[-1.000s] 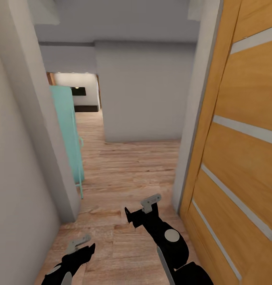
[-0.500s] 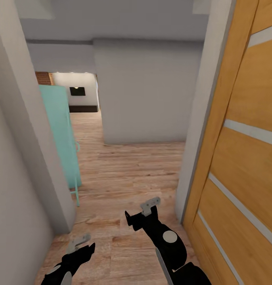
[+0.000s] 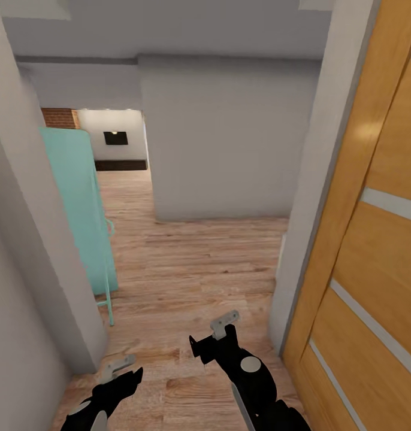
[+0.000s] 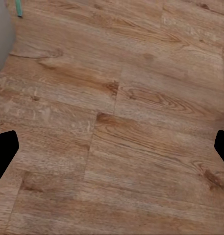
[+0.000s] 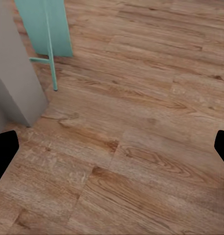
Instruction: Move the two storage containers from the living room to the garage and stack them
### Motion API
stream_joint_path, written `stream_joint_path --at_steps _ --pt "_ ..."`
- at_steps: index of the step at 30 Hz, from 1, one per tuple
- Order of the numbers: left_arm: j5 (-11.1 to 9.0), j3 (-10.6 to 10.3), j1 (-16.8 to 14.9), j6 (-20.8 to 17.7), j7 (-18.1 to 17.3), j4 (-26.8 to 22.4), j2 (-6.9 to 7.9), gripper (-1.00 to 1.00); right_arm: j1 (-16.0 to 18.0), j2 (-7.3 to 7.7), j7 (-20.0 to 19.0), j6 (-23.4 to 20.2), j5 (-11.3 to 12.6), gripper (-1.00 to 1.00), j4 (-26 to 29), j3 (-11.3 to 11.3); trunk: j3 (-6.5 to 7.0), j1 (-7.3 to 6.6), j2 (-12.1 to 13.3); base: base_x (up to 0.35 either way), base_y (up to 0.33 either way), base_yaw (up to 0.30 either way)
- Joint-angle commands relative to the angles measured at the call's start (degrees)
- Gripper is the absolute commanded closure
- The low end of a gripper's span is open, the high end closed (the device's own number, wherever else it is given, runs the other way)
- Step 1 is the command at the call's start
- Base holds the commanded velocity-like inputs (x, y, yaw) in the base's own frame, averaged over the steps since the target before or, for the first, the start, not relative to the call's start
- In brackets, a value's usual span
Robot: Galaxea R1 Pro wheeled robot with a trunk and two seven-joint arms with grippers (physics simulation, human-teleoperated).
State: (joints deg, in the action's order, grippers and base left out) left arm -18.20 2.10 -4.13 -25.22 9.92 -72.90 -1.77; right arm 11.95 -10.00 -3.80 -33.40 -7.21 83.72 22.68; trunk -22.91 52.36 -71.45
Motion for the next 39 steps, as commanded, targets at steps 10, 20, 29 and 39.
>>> stream_joint_path --at_steps 10,20,29,39 --pt "0.0 0.0 0.0 0.0 0.1 -0.2 0.01 -1.00 0.0 0.00 0.0 0.0 0.0 -1.00 0.0 0.0 0.00 0.00 0.0 0.337 0.000 0.000" --pt "0.0 0.1 0.0 0.0 0.1 -0.2 0.01 -1.00 0.0 0.00 0.0 0.0 0.0 -1.00 0.0 0.0 0.00 0.00 0.0 0.338 0.000 0.000" --pt "0.0 0.2 0.0 0.0 0.1 -0.3 0.02 -1.00 0.0 0.00 0.0 0.0 0.0 -1.00 0.0 0.0 0.00 0.00 0.0 0.337 0.000 0.000" --pt "0.0 0.2 0.0 0.0 0.2 -0.2 0.08 -1.00 0.0 0.00 0.0 0.0 0.0 -1.00 0.0 0.0 0.00 0.00 0.0 0.337 0.000 0.000"
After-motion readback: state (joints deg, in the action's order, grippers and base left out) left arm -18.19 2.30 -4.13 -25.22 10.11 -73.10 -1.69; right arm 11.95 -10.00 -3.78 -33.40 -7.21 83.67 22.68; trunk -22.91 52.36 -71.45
